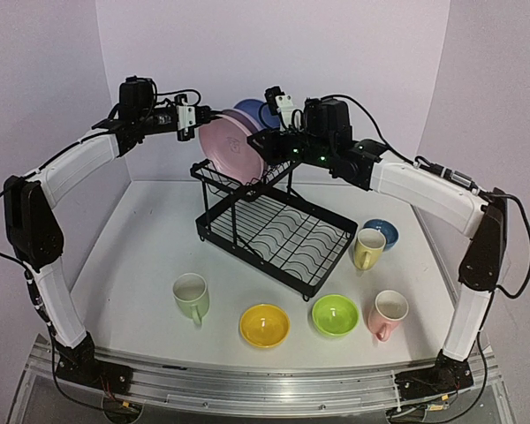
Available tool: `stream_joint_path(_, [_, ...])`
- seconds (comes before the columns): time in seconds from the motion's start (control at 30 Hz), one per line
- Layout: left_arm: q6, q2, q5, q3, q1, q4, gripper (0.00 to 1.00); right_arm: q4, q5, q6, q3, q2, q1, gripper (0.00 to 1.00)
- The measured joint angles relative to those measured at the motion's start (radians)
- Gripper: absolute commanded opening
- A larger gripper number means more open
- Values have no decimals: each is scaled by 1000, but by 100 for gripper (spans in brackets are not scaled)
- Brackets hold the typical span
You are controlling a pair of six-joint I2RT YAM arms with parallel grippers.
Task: Load the mixed dishes into the dish rack
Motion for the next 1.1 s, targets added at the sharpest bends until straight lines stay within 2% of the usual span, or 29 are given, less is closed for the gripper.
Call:
stream_joint_path(0.2, [-4, 9, -2, 8, 0, -1, 1, 14, 13, 1, -5, 4, 0, 20])
stream_joint_path(0.33, [-18, 15, -2, 16, 0, 0, 16, 21, 26, 1, -8, 5, 0, 20])
stream_joint_path(0.8, [-108, 31, -9, 18, -24, -1, 37, 23, 35, 0, -14, 7, 7, 24])
stream_joint_path(1.1, [-118, 31, -10, 15, -26, 1, 45, 4, 40, -1, -14, 10, 9, 29])
